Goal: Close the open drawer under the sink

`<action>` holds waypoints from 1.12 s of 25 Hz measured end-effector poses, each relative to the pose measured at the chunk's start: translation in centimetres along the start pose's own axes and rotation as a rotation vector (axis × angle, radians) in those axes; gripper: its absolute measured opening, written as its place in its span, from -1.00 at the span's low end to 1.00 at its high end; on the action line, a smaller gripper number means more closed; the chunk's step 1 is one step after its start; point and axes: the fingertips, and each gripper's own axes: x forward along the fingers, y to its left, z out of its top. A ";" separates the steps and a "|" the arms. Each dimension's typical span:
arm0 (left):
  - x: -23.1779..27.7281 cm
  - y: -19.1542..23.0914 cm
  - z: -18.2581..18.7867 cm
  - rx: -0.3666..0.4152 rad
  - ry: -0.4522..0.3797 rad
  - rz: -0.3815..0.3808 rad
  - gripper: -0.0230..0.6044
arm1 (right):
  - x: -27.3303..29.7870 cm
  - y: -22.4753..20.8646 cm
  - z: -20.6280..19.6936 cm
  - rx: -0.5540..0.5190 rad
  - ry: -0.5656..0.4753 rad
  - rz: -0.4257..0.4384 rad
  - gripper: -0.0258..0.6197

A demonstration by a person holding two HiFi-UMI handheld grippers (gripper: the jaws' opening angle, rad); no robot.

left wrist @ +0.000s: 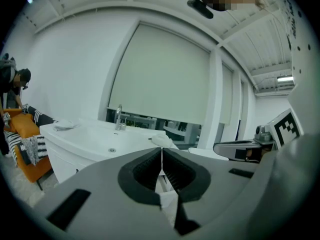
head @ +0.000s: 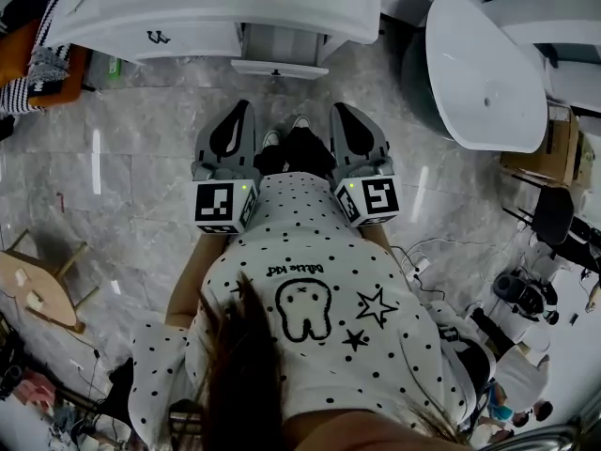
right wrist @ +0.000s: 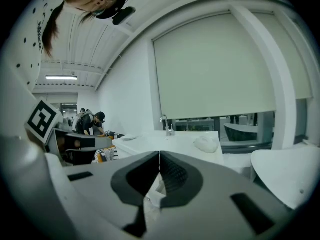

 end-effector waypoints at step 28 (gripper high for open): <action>9.4 -4.9 0.8 -0.040 0.033 0.111 -0.89 | 3.4 -11.3 2.1 0.001 0.012 0.090 -0.88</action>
